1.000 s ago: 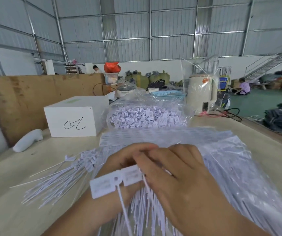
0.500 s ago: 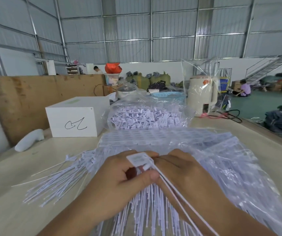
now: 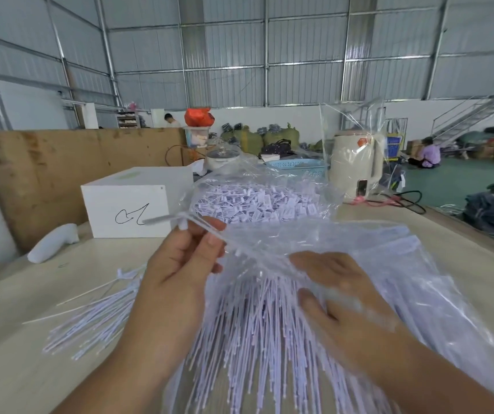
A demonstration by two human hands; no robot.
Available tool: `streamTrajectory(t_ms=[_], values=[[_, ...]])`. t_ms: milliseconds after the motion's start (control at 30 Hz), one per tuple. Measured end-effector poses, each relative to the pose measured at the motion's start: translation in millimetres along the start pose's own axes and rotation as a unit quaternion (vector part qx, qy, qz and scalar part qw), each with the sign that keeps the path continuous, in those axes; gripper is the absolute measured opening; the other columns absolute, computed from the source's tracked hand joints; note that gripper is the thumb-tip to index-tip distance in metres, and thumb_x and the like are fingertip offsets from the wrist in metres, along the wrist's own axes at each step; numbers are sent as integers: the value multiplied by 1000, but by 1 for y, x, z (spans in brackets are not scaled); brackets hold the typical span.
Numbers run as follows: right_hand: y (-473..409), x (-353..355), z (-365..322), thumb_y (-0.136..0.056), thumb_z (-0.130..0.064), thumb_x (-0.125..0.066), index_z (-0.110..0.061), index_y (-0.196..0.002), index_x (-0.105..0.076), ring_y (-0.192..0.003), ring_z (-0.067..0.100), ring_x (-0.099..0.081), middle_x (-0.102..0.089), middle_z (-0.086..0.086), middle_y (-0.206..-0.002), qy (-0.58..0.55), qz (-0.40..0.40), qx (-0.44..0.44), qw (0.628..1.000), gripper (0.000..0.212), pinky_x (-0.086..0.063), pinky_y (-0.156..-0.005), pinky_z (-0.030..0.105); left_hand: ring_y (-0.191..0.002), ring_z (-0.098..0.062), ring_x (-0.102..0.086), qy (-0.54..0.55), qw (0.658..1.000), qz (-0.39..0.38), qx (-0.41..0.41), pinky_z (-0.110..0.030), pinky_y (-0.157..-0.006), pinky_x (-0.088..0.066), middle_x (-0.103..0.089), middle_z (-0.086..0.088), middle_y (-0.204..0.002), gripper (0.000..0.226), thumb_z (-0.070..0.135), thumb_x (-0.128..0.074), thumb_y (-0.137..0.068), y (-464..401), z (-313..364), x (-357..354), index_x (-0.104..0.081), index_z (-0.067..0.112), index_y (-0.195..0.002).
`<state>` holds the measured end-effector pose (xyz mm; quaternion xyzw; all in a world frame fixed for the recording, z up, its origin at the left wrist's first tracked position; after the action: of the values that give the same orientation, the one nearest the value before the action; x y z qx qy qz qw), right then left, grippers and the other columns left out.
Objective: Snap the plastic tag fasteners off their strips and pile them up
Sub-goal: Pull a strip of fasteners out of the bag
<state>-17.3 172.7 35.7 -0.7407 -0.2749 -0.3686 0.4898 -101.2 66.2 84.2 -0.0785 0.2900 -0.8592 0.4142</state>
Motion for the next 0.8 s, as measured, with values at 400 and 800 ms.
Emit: streamTrajectory(t_ms=[400, 800], values=[[12, 66, 50, -94, -25, -35, -23, -96, -63, -88, 20, -55, -61, -9, -87, 101, 19, -2, 995, 28, -42, -93, 40, -76, -15, -67, 115, 991, -17, 59, -26, -62, -56, -73, -4, -92, 19, 31, -54, -80, -5, -2, -3, -73, 29, -78], [31, 101, -28, -92, -25, -51, -9, -80, -68, -73, 19, -44, -58, 0, -77, 51, 182, 195, 962, 26, -32, -66, 22, -104, 0, -58, -182, 977, -110, -34, -10, -85, -40, -63, 20, -108, 31, 52, -63, -74, 13, 5, -32, -62, 43, -104]])
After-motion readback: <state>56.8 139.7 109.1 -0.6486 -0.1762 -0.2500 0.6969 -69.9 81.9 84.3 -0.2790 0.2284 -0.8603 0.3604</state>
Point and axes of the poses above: each hand's wrist, its own y-axis away from the middle knuckle, its own x-axis out of the back of the hand, z = x × y, the point moved 10 cm from there along -y, towards the middle knuckle
